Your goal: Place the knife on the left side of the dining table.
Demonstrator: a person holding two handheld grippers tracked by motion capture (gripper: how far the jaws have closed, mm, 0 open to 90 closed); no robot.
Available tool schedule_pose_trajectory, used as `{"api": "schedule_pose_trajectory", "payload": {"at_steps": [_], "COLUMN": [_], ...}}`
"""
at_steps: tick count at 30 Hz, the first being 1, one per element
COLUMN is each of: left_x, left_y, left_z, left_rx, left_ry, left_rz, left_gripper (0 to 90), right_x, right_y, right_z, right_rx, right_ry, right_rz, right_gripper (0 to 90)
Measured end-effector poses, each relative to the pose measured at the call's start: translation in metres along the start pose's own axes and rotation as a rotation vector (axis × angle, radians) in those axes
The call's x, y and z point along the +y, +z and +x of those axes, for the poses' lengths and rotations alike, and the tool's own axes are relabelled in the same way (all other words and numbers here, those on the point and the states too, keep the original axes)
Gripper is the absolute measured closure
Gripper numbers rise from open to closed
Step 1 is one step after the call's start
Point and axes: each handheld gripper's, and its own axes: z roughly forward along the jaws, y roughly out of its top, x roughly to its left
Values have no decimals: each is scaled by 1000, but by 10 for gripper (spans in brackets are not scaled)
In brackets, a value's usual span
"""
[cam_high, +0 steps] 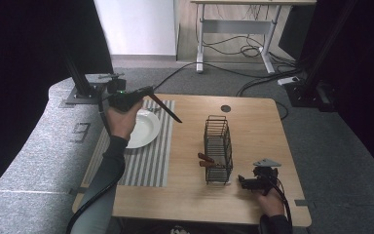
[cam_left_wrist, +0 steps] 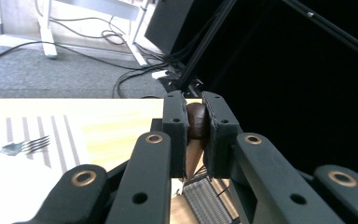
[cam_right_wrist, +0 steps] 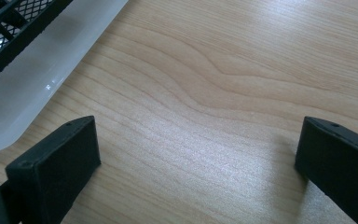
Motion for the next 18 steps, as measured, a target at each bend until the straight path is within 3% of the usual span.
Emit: {"api": "schedule_pose_trajectory", "payload": {"at_steps": [11,18], "left_x": [-40,-75], "left_y": [-29,-46], "left_z": [27,53], "left_rx": [56,100], "left_ry": [-17,-65], "left_rz": [15,23], "left_gripper": [803,803], "right_x": [0,0], "right_y": [0,0], "right_z": [0,0], "right_rx": [0,0], "right_ry": [0,0], "right_rz": [0,1], "right_gripper": [0,0]}}
